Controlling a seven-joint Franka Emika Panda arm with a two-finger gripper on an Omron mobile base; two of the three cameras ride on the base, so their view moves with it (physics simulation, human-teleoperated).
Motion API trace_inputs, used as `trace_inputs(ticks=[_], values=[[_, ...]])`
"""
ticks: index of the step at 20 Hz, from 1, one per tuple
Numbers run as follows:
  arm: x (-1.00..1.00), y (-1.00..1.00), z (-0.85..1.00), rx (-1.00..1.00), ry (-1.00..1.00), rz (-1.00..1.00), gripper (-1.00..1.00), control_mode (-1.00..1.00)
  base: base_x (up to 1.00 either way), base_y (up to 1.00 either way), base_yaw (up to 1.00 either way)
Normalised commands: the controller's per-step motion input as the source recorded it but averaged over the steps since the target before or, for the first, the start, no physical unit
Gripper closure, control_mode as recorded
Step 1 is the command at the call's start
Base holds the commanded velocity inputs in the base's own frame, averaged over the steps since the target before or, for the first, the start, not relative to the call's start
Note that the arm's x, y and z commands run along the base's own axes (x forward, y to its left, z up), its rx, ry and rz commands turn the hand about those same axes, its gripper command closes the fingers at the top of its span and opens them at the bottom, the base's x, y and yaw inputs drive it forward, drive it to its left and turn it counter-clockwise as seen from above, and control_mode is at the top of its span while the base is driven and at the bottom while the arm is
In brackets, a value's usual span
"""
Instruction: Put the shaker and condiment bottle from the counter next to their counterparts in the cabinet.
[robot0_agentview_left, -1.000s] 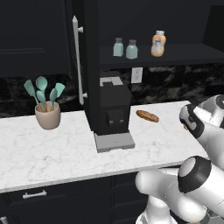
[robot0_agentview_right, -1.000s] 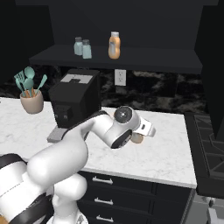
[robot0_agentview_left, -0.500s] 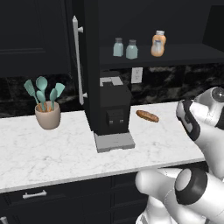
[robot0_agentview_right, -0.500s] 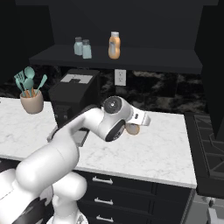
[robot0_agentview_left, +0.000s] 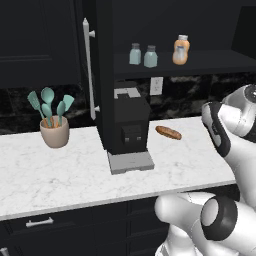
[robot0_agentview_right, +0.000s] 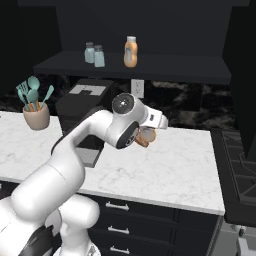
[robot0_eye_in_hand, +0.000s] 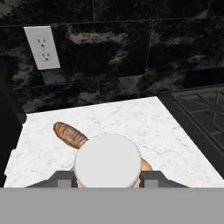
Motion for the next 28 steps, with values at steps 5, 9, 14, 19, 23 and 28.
trace_inputs(ticks=[5,9,14,19,23,28], values=[[0.0,0.09,0.53,0.0,0.03,0.04,1.0,-1.0,0.0,0.0,0.0],[0.0,0.04,0.45,0.0,0.02,0.03,1.0,-1.0,0.0,0.0,0.0],[0.0,0.03,0.39,0.0,0.01,0.03,1.0,-1.0,0.0,0.0,0.0],[0.0,0.05,0.34,0.0,0.01,0.02,1.0,-1.0,0.0,0.0,0.0],[0.0,0.07,0.36,0.0,0.0,0.02,1.0,-1.0,0.0,0.0,0.0],[0.0,0.07,0.44,0.0,0.0,0.02,1.0,-1.0,0.0,0.0,0.0]])
